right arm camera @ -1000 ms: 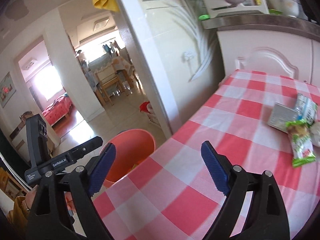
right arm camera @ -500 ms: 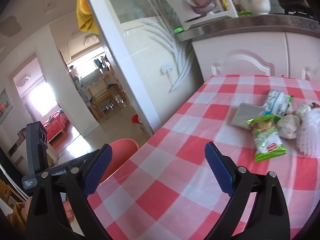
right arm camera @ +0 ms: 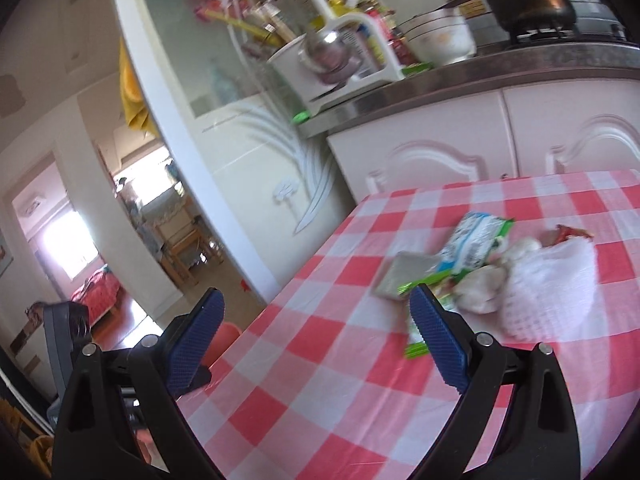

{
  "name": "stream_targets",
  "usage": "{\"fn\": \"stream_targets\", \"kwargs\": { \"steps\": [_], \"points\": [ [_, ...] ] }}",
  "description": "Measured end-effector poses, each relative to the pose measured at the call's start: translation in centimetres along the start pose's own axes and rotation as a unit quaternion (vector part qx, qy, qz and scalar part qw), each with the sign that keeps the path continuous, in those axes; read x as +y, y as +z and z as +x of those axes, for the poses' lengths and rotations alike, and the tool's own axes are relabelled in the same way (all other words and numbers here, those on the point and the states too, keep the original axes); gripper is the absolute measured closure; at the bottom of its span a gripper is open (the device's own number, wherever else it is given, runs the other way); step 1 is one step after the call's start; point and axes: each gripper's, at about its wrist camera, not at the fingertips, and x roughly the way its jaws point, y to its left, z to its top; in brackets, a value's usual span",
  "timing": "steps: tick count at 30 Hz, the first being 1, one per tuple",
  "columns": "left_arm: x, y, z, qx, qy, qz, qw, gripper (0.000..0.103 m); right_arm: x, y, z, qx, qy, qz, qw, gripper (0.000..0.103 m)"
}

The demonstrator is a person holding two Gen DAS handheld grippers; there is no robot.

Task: Collect trash
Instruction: 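Move both open tools back over the table toward the remaining items, then grasp the blue-green snack packet with the left tool while the right tool grasps the white foam sleeve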

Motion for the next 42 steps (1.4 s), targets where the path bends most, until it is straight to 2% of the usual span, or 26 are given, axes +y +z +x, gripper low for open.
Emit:
{"fn": "stream_targets", "kwargs": {
  "steps": [17, 27, 35, 42],
  "points": [
    [-6.7, -0.5, 2.1, 0.021, 0.002, 0.061, 0.9979, 0.009, -8.2, 1.8, -4.1, -0.053, -0.051, 0.082, 0.994, 0.009],
    [-9.5, 0.6, 3.9, 0.033, -0.016, 0.084, 0.9958, 0.009, -15.6, 2.4, -6.8, -0.079, -0.081, 0.177, 0.978, 0.008],
    [-13.8, 4.2, 7.8, 0.048, -0.059, 0.129, 0.9888, 0.009, -19.4, 1.6, -7.4, -0.081, -0.085, 0.233, 0.965, 0.008],
    [-17.6, 9.0, 15.1, 0.104, -0.101, 0.146, 0.9787, 0.009, -19.1, 1.4, -6.2, -0.061, -0.096, 0.214, 0.970, 0.008]
  ]
}}
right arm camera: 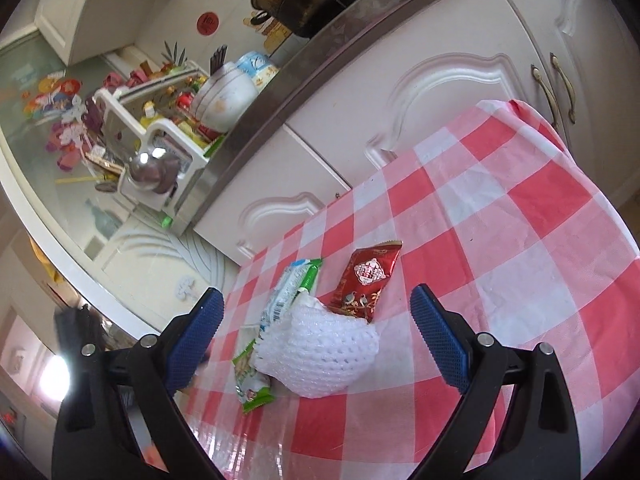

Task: Collect trash
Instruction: 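Grasp the blue-green snack packet with the left tool while the right tool grasps the white foam sleeve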

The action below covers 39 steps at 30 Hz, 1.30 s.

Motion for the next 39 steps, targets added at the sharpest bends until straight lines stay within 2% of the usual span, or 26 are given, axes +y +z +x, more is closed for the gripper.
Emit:
{"fn": "stream_targets", "kwargs": {
  "steps": [3, 7, 15, 19, 21, 22, 23, 28, 33, 39],
  "points": [
    [0.1, 2.6, 3.6, 0.034, -0.007, 0.004, 0.9994, 0.009, 0.5, -0.4, 0.8, 0.011, -0.008, -0.019, 1.000, 0.008],
    [0.0, 4.6, 7.1, 0.061, 0.001, 0.026, 0.9978, 0.009, 1.0, -0.7, 1.5, 0.024, -0.004, -0.038, 0.999, 0.008],
    [-0.5, 5.3, 10.9, 0.104, 0.004, 0.054, 0.9931, 0.009, 2.1, -1.7, 3.0, 0.057, -0.003, -0.070, 0.996, 0.008],
    [-0.5, 5.3, 11.6, 0.110, 0.011, 0.059, 0.9922, 0.009, 2.7, -2.2, 3.6, 0.069, -0.009, -0.087, 0.994, 0.008],
    [-0.4, 5.4, 11.8, 0.110, 0.011, 0.056, 0.9922, 0.016, 2.9, -2.4, 3.8, 0.075, -0.012, -0.094, 0.993, 0.008],
    [-0.4, 5.4, 11.9, 0.112, 0.009, 0.056, 0.9921, 0.025, 2.9, -2.5, 4.0, 0.077, -0.013, -0.096, 0.992, 0.008],
    [-0.3, 5.3, 12.0, 0.113, 0.015, 0.055, 0.9920, 0.029, 2.9, -2.5, 4.1, 0.080, -0.015, -0.096, 0.992, 0.008],
    [-0.5, 4.8, 12.2, 0.108, 0.039, 0.069, 0.9910, 0.038, 2.7, -2.7, 4.6, 0.091, -0.027, -0.098, 0.991, 0.008],
    [-0.9, 4.3, 11.8, 0.099, 0.038, 0.072, 0.9918, 0.042, 2.6, -2.9, 4.8, 0.098, -0.032, -0.098, 0.990, 0.008],
    [-2.4, 3.0, 10.9, 0.101, 0.018, 0.084, 0.9912, 0.045, 2.2, -2.9, 4.7, 0.100, -0.039, -0.089, 0.990, 0.008]
  ]
}}
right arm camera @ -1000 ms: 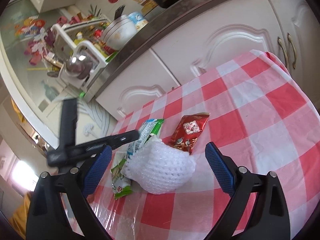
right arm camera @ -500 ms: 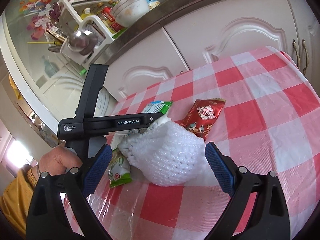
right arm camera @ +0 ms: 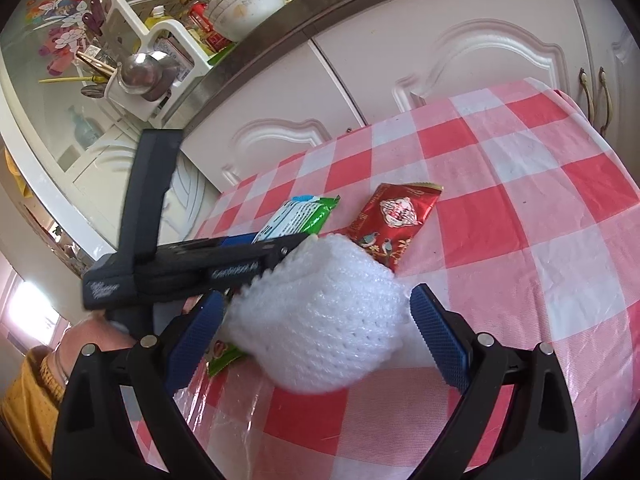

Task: Collect trash
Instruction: 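Grasp the blue-green snack packet with the left tool while the right tool grasps the white foam sleeve, then carry snack packet and foam sleeve to the orange bucket and open both tools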

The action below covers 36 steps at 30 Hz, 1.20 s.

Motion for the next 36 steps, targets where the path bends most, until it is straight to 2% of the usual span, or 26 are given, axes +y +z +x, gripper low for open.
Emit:
{"fn": "stream_targets", "kwargs": {
  "steps": [6, 17, 20, 25, 27, 36],
  "points": [
    [-0.5, -2.1, -1.3, -0.006, -0.015, -0.020, 0.9997, 0.047, -0.6, -0.3, -0.6, 0.007, 0.005, 0.005, 1.000, 0.008],
    [-1.7, -5.8, -3.4, -0.027, -0.040, -0.053, 0.9975, 0.050, -1.5, -1.4, -2.4, 0.037, -0.014, -0.014, 0.999, 0.009],
    [-1.8, -6.6, -3.9, -0.038, -0.041, -0.063, 0.9965, 0.051, -2.2, -1.6, -2.7, 0.041, -0.006, -0.003, 0.999, 0.025],
    [-1.5, -7.9, -4.9, -0.054, -0.045, -0.087, 0.9937, 0.052, -2.4, -1.8, -3.3, 0.035, -0.001, 0.000, 0.999, 0.038],
    [-1.2, -8.3, -5.7, -0.065, -0.045, -0.098, 0.9921, 0.052, -2.4, -1.8, -3.5, 0.032, 0.004, 0.000, 0.999, 0.046],
    [-0.1, -10.7, -9.3, -0.109, -0.060, -0.142, 0.9820, 0.052, -2.6, -1.4, -4.9, 0.002, 0.046, 0.027, 0.999, 0.049]
  ]
}}
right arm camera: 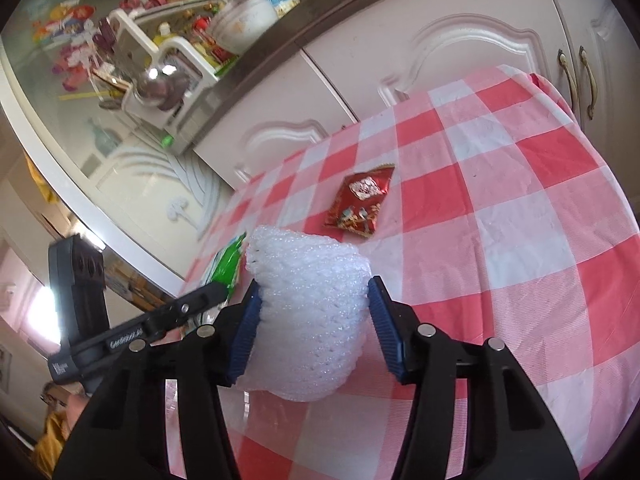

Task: Collect trash
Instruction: 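Carry snack packet and foam sleeve to the orange bucket and open both tools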

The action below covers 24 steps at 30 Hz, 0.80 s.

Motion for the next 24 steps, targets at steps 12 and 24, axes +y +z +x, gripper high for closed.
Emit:
{"fn": "stream_targets", "kwargs": {
  "steps": [12, 24],
  "points": [
    [1.2, -1.1, -4.6, -0.041, -0.045, -0.055, 0.9967, 0.052, 1.4, 0.2, -1.0, -0.022, 0.040, 0.006, 0.999, 0.049],
    [4.5, -4.0, -9.3, -0.060, -0.022, -0.091, 0.9938, 0.052, 2.4, -0.1, -0.4, -0.014, 0.092, 0.036, 0.995, 0.049]
  ]
}}
